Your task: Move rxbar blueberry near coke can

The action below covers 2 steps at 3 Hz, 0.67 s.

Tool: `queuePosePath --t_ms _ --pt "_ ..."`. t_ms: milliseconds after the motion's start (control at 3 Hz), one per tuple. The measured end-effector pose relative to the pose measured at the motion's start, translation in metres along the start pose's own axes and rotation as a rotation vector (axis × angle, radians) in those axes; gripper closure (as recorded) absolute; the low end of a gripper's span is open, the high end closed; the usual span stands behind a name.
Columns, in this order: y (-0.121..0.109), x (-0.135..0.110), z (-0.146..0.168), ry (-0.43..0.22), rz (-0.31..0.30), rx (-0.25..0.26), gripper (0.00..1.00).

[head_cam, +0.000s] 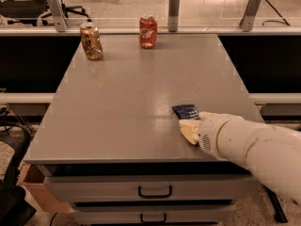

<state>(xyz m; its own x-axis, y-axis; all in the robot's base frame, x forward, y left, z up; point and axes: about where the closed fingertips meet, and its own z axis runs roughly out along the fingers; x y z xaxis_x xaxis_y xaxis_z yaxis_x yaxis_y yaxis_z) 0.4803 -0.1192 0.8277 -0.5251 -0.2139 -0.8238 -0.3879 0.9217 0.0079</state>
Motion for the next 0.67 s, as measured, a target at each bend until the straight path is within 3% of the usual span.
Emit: queuePosePath --t_ms 667 --pt "-0.004 -0.014 0.005 -0.014 -0.02 -0.005 1.0"
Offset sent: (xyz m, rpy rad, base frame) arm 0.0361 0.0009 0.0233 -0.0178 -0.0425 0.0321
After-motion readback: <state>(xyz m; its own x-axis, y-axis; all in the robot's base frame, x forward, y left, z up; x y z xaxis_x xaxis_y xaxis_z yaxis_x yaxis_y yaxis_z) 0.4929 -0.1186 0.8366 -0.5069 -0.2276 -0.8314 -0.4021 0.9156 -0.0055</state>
